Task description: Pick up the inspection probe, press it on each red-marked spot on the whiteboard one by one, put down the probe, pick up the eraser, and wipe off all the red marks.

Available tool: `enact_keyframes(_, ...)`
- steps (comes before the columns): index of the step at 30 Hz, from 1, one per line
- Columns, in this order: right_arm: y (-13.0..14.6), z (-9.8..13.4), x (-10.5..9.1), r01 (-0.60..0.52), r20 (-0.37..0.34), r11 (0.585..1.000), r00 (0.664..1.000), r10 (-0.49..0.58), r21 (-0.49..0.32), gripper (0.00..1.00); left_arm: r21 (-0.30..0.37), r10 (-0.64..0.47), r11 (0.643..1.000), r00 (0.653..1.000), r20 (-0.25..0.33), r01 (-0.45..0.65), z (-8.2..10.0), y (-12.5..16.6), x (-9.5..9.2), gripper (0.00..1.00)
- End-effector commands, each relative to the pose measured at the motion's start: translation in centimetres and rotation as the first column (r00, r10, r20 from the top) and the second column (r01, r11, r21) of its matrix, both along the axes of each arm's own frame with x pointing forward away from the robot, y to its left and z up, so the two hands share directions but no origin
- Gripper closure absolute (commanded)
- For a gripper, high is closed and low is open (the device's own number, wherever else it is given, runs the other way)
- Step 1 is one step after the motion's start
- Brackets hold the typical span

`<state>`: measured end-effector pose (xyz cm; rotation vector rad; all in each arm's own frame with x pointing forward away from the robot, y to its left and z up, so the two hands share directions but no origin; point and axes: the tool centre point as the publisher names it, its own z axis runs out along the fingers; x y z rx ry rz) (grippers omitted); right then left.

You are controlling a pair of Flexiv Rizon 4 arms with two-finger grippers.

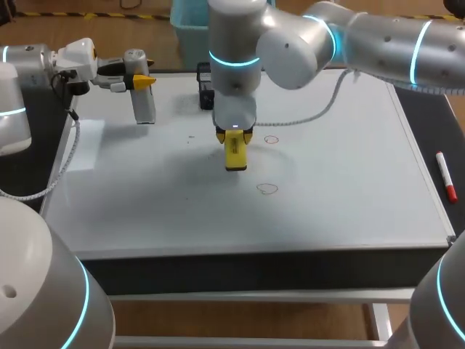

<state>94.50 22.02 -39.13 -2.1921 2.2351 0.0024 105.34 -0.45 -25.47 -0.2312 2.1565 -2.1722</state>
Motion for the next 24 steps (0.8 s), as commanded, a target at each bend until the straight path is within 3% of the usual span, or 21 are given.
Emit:
enact_keyframes(1, 0.7, 0.5, -0.2, -0.002, 0.002, 1.000, 1.000, 0.002, -0.001, 1.00, 0.003, 0.002, 1.000, 1.000, -0.001, -0.002, 0.2, 0.0, -0.1, 1.00)
enact_keyframes(12, 5.9, -1.3, -0.7, -0.078, -0.032, 0.997, 0.996, 0.078, 0.000, 1.00, 0.003, 0.002, 1.000, 1.000, -0.001, -0.002, 0.2, 0.0, -0.1, 1.00)
enact_keyframes(24, 7.6, -2.8, -0.1, -0.073, -0.068, 0.997, 0.995, 0.072, -0.010, 1.00, 0.003, 0.002, 1.000, 1.000, -0.001, -0.002, 0.2, 0.0, -0.1, 1.00)
